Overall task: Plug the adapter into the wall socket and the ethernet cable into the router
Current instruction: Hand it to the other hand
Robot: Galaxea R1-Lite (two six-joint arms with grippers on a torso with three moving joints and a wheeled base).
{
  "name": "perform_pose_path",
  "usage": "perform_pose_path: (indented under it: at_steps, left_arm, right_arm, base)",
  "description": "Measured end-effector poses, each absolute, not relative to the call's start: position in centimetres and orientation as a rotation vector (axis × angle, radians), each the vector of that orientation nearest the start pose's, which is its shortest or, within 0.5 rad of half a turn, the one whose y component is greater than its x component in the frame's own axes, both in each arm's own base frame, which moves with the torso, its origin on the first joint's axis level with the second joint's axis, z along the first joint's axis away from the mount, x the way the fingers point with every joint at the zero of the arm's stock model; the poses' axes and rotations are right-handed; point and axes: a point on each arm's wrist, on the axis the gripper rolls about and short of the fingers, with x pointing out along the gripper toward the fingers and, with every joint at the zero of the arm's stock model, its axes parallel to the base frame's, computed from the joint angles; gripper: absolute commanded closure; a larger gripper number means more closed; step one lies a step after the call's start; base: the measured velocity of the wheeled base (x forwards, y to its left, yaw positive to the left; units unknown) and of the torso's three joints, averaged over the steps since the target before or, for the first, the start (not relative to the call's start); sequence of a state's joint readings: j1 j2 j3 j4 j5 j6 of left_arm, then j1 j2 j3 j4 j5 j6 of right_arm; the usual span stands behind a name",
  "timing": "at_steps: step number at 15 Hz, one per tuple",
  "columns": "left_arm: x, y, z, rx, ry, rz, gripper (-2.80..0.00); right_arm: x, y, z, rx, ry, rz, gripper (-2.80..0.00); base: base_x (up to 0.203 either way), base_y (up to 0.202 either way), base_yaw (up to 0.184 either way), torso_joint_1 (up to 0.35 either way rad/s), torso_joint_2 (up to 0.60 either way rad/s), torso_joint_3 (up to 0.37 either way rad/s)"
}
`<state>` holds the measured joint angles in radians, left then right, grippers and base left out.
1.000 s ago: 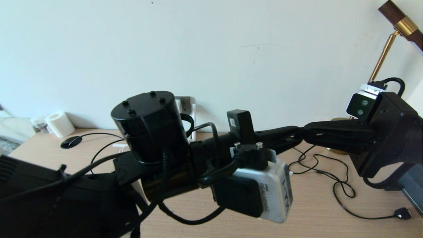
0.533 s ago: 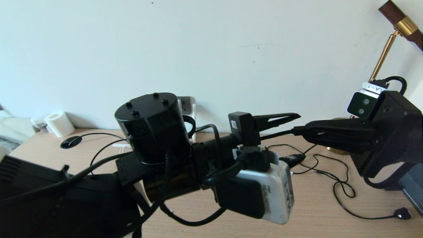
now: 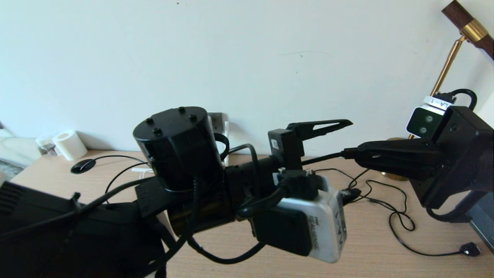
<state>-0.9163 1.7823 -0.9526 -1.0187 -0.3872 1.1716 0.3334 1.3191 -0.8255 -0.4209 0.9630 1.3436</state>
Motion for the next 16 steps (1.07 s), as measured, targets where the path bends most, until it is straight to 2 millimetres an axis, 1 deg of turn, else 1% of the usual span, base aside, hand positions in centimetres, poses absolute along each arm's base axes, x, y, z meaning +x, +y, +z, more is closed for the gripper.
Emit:
perform_pose_path:
  at_steps: [1, 16]
  left_arm:
    - [19.78, -27.13, 23.43, 0.938, -0.921, -1.019, 0.0]
    - [19.63, -27.2, 23.45, 0.937, -0.926, -1.021, 0.0]
  right_arm:
    - [19.0, 8.54, 26.74, 1.162, 0.928, 1.038, 0.0]
    - [19.1, 8.59, 26.61, 1.161, 0.931, 1.035, 0.0]
  base:
    - [0.0, 0.0, 0.0, 0.0, 0.0, 0.0]
    - [0.0, 0.0, 0.0, 0.0, 0.0, 0.0]
